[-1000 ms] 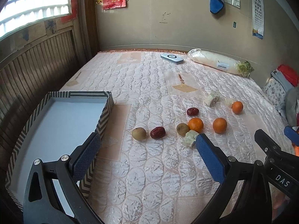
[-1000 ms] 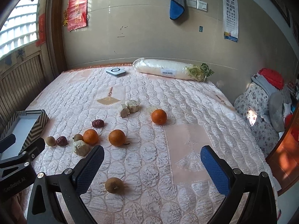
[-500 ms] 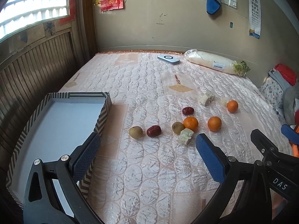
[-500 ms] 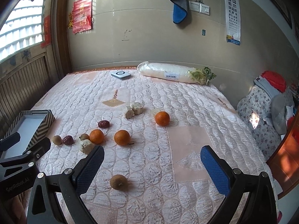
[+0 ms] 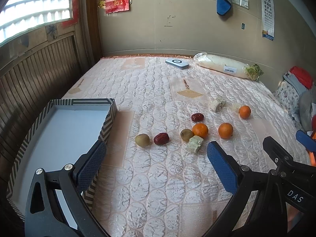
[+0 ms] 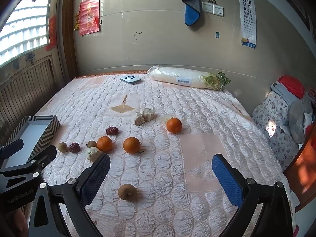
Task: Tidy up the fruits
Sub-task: 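Move the right tool toward the brown kiwi on the quilt, then close the right tool on the brown kiwi and lift it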
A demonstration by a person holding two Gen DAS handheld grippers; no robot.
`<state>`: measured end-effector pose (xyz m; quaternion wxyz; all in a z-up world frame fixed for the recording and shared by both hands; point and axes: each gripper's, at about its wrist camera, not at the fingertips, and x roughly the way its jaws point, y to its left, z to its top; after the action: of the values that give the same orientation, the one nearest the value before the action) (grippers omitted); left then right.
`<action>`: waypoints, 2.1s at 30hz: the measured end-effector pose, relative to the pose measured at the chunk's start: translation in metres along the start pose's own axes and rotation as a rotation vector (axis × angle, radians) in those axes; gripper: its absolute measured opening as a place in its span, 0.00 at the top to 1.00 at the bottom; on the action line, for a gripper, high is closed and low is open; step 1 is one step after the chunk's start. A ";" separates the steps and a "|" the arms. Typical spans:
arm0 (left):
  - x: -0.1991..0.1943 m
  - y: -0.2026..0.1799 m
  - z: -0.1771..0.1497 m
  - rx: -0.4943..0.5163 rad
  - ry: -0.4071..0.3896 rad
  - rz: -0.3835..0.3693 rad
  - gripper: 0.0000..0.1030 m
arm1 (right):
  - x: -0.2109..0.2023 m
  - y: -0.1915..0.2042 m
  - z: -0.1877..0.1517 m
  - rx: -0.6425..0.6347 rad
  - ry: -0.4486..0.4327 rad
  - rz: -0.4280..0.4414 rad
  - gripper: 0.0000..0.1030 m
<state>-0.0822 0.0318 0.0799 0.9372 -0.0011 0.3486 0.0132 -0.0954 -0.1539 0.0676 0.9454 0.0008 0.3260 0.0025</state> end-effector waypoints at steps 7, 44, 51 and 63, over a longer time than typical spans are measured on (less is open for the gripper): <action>0.001 -0.002 -0.001 0.007 0.001 -0.008 0.00 | 0.000 -0.001 -0.001 0.004 -0.001 0.008 0.00; 0.036 0.003 -0.006 0.033 0.122 -0.063 0.01 | 0.051 0.020 -0.046 -0.144 0.241 0.353 0.73; 0.050 -0.016 -0.003 0.067 0.144 -0.087 0.01 | 0.049 0.013 -0.045 -0.140 0.230 0.341 0.73; 0.075 -0.050 0.001 0.189 0.149 -0.107 0.12 | 0.046 -0.004 -0.039 -0.106 0.200 0.326 0.73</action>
<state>-0.0239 -0.0159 0.0312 0.9039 0.0679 0.4165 -0.0697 -0.0831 -0.1575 0.0090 0.8941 0.0036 0.4132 0.1728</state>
